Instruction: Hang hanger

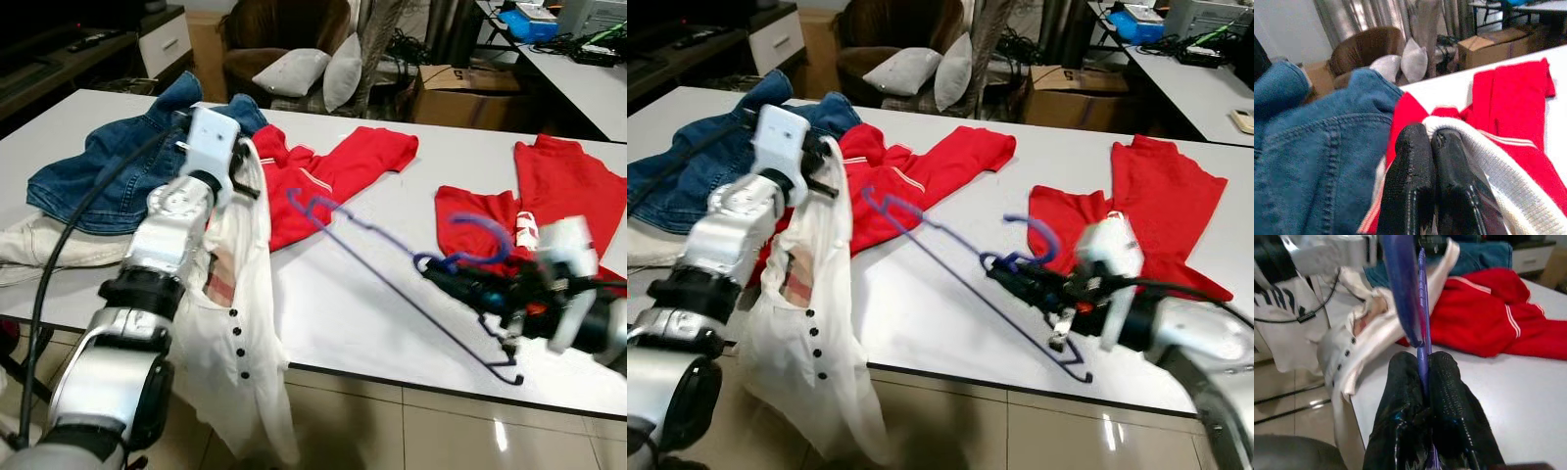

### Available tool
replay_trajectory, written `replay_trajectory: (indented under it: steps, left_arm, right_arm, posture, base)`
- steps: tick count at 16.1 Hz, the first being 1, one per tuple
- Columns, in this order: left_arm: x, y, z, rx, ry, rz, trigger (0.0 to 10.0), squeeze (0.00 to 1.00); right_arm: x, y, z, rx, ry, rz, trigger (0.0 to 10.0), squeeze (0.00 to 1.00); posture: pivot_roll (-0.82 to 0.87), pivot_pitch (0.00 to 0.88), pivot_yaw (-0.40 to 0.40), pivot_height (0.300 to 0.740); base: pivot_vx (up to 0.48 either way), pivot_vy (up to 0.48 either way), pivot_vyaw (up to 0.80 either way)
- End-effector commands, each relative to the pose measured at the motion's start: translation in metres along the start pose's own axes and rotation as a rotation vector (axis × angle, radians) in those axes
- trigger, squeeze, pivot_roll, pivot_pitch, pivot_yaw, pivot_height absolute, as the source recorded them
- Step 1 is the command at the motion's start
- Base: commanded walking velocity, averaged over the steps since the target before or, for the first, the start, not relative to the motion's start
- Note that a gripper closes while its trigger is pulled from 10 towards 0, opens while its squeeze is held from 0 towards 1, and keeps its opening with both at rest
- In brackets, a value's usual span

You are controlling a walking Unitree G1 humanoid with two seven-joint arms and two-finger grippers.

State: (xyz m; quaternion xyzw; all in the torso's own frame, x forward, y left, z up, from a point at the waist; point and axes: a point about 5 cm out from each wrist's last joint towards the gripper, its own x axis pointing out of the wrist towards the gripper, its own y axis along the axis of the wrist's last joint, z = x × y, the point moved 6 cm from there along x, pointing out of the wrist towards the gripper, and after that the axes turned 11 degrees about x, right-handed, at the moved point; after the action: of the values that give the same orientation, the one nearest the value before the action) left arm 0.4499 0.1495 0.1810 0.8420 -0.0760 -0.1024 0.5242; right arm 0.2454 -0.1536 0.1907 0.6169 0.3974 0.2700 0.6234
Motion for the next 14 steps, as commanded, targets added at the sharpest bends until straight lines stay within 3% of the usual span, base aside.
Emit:
replay_trajectory:
  steps: [1,3,4,5,7,9,11,14]
  left_arm:
    - [0.005,0.016,0.000,0.010,-0.007,0.043,10.0,0.00]
    - [0.016,0.044,0.012,-0.119,-0.064,0.128,10.0,0.00]
    - [0.018,0.055,0.013,-0.155,-0.079,0.159,10.0,0.00]
    - [0.019,0.082,0.016,-0.226,-0.125,0.236,10.0,0.00]
    - [0.016,0.113,0.025,-0.266,-0.221,0.323,10.0,0.00]
    - [0.003,0.134,0.040,-0.247,-0.334,0.395,10.0,0.00]
    - [-0.018,0.148,0.048,-0.290,-0.420,0.460,10.0,0.00]
    - [-0.035,0.135,0.043,-0.248,-0.365,0.442,10.0,0.00]
  right_arm:
    - [-0.002,0.010,-0.004,-0.021,0.025,0.024,10.0,0.00]
    - [0.005,0.003,-0.026,0.030,0.150,0.004,10.0,0.00]
    - [0.008,-0.003,-0.031,0.034,0.178,-0.027,10.0,0.00]
    - [0.015,-0.012,-0.034,0.041,0.203,-0.052,10.0,0.00]
    - [0.024,-0.015,-0.037,0.047,0.232,-0.054,10.0,0.00]
    - [0.038,-0.018,-0.029,0.020,0.195,-0.058,10.0,0.00]
    - [0.058,-0.018,-0.008,0.013,0.094,-0.035,10.0,0.00]
    - [0.075,-0.019,0.005,-0.004,0.017,-0.036,10.0,0.00]
  posture:
    - [-0.02,0.000,0.011,0.740]
    - [-0.01,0.000,0.002,0.740]
    - [-0.01,0.000,-0.001,0.740]
    - [-0.01,0.000,-0.004,0.740]
    - [0.00,0.000,-0.004,0.740]
    - [0.00,0.000,0.000,0.740]
    - [0.00,0.000,0.001,0.740]
    - [0.02,0.000,-0.019,0.740]
  base:
    - [0.000,0.000,0.00]
    - [0.000,0.000,0.00]
    - [0.000,0.000,0.00]
    - [0.000,0.000,0.00]
    - [0.000,0.000,0.00]
    - [0.000,0.000,0.00]
    - [0.000,0.000,0.00]
    - [0.000,0.000,0.00]
